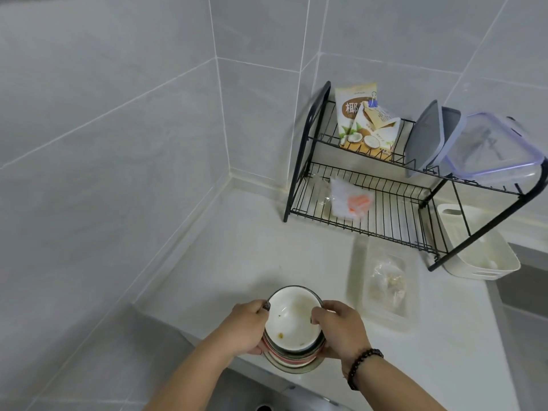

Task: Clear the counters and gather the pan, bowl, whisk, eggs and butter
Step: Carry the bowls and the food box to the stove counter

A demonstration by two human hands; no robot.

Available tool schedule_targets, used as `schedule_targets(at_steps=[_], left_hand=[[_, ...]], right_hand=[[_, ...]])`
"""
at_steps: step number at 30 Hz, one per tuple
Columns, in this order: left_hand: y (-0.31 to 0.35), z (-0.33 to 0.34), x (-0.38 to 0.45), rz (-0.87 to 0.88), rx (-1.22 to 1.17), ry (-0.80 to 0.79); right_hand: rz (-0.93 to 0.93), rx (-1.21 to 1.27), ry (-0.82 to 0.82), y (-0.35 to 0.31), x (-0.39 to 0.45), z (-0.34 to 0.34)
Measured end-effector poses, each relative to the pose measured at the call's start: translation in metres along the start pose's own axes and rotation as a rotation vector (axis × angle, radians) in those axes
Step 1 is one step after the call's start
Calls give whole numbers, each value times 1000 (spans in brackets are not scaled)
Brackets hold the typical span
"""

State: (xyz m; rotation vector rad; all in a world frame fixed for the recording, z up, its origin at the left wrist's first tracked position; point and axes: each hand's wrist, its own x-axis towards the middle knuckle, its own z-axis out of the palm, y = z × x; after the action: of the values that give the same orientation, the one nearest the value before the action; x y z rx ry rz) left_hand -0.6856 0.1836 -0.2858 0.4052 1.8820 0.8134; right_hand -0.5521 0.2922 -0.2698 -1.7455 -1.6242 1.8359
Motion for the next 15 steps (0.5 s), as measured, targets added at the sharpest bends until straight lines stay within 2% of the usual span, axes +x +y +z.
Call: schedule_targets(at_steps=[10,15], left_hand=[[-19,0,13,53,21,20],[-24,-1,15,156,42,44]], right_hand=[[-19,-61,3,6,-1,0],[-37,-124,-25,7,4,-1]])
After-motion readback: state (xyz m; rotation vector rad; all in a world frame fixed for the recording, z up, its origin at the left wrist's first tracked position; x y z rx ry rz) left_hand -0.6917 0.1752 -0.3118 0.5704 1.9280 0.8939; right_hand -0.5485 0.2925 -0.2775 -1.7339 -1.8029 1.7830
